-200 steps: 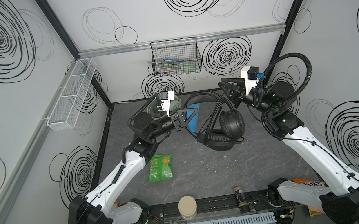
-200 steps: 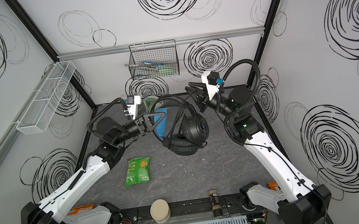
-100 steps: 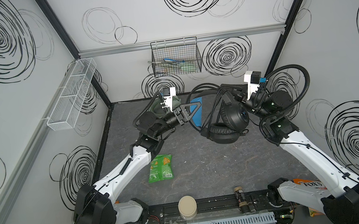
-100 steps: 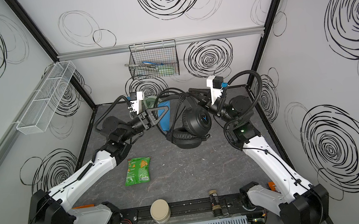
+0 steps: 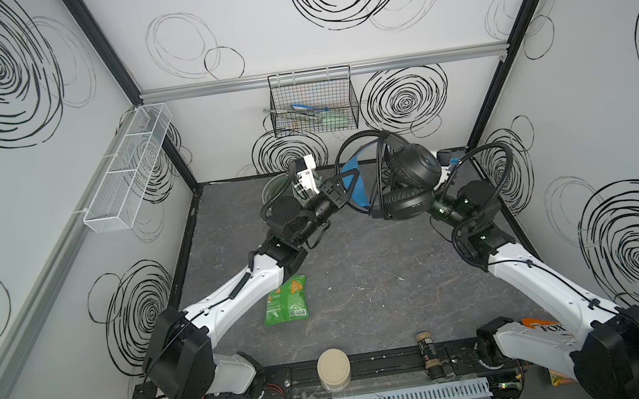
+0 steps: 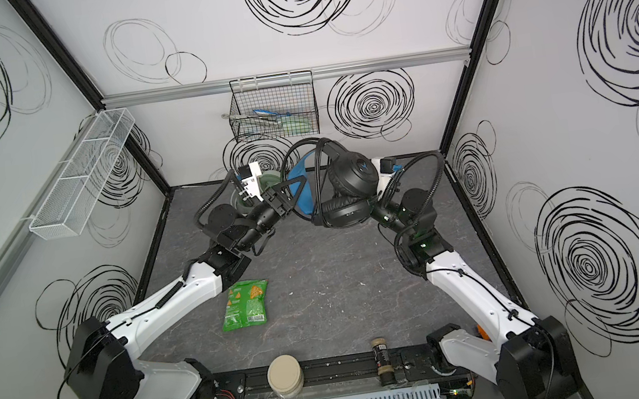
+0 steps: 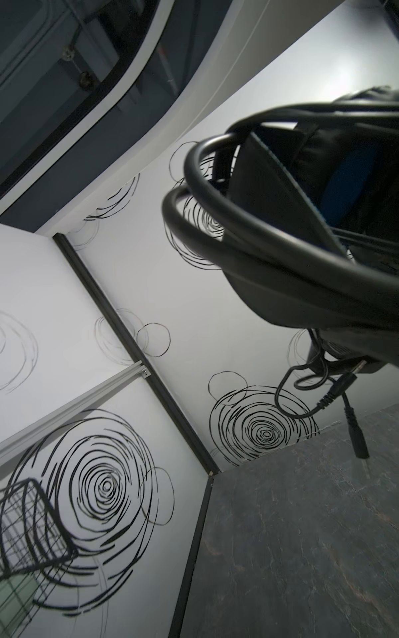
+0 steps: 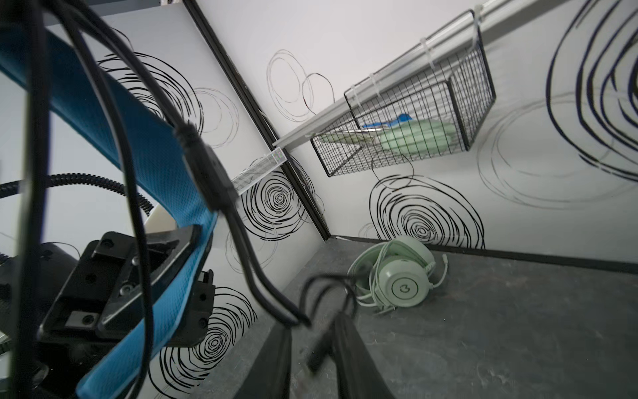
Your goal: Wrap the headphones
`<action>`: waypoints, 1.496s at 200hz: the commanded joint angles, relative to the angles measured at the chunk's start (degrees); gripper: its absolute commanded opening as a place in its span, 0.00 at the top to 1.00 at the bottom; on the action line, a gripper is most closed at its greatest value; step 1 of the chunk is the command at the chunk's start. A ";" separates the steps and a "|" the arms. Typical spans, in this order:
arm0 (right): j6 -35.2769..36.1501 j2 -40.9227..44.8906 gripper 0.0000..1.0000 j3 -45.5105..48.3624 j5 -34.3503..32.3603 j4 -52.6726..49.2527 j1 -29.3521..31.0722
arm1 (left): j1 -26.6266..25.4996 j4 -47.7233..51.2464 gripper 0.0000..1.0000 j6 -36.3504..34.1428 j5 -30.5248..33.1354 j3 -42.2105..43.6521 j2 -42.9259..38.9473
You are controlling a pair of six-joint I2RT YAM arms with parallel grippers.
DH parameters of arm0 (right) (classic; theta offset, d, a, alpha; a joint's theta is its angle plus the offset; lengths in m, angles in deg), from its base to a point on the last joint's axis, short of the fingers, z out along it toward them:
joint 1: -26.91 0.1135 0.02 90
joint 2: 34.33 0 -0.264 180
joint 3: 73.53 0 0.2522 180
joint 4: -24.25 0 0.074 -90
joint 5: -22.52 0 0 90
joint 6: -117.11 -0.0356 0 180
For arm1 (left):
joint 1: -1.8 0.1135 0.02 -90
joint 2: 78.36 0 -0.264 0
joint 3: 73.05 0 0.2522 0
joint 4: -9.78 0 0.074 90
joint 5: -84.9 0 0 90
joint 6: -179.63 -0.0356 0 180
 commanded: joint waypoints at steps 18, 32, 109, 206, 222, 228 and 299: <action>-8.03 -1.31 0.85 6.17 -1.97 6.07 -0.52 | 0.01 -7.76 1.00 7.59 8.87 -1.11 3.49; -7.16 -1.10 0.87 7.21 -1.74 6.14 -0.73 | 0.30 -6.51 1.00 7.69 7.93 -2.07 4.97; 1.72 2.64 0.82 10.26 -7.81 -11.13 -3.63 | 1.74 8.42 1.00 1.43 7.62 -1.89 5.46; 13.55 9.76 0.73 12.62 -23.86 -31.96 -4.30 | 1.44 9.35 1.00 0.09 8.77 2.68 12.56; 16.00 11.19 0.73 11.28 -27.12 -35.26 -4.34 | 1.30 9.75 1.00 0.09 8.50 2.77 13.31; 16.70 11.70 0.73 10.70 -28.42 -36.39 -4.40 | 1.25 9.92 1.00 0.19 8.27 2.82 13.42; 22.47 15.87 0.38 7.91 -23.08 -29.86 -9.18 | 0.78 9.40 1.00 0.95 -2.34 10.78 5.49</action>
